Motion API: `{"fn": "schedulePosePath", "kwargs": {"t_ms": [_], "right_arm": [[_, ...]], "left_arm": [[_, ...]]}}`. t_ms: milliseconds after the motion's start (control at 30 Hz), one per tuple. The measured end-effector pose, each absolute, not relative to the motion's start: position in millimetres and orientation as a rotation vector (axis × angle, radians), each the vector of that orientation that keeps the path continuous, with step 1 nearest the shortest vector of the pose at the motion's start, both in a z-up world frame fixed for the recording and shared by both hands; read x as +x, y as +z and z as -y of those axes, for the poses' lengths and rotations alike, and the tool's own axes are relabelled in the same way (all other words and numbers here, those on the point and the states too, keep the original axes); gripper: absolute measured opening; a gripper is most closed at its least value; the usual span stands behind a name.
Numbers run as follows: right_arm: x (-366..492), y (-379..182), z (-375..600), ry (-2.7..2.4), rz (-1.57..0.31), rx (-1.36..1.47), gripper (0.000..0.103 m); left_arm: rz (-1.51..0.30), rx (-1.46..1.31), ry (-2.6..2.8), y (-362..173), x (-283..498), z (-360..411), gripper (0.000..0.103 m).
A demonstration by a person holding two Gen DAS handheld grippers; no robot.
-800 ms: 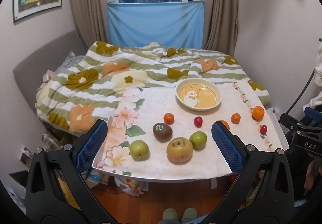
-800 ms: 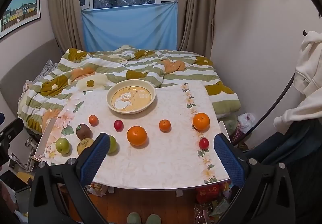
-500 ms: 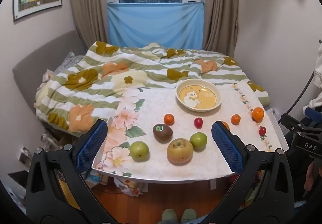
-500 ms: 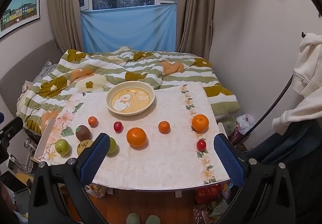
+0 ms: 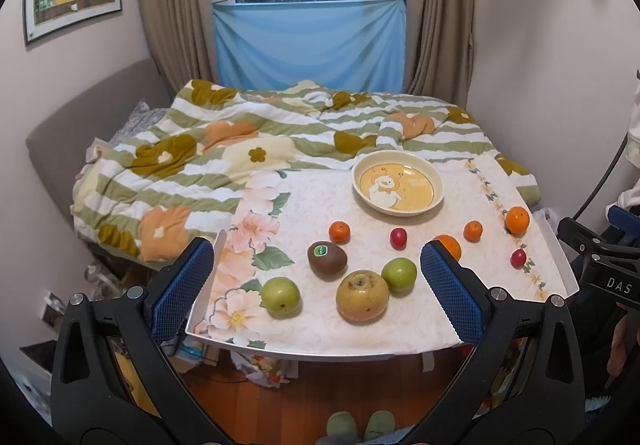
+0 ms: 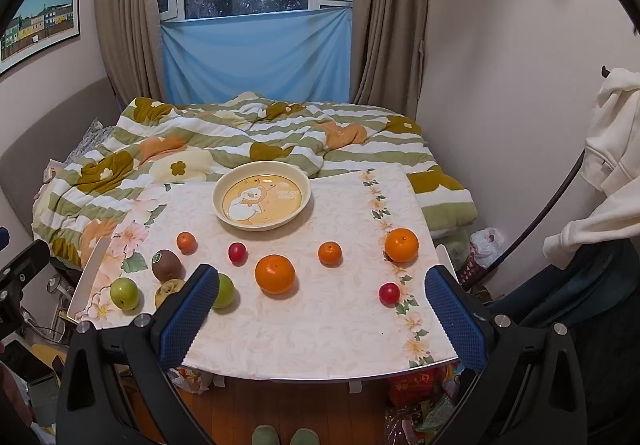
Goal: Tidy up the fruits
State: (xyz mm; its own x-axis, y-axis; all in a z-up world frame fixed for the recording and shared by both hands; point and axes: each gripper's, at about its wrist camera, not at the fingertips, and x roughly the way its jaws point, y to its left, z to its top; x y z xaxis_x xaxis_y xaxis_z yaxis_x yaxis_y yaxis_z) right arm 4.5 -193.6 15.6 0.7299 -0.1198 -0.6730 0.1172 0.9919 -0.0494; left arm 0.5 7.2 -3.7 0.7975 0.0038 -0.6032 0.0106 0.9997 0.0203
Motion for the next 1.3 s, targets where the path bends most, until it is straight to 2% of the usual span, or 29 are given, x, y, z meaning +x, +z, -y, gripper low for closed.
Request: {"fn": "schedulePosePath", "kwargs": {"t_ms": [1300], "right_arm": [[9.1, 13.6, 194.0, -0.125, -0.739, 0.002, 0.103]], "left_arm": [[-0.656, 0.029, -0.007, -6.1, 5.1, 0.3, 0.103]]}}
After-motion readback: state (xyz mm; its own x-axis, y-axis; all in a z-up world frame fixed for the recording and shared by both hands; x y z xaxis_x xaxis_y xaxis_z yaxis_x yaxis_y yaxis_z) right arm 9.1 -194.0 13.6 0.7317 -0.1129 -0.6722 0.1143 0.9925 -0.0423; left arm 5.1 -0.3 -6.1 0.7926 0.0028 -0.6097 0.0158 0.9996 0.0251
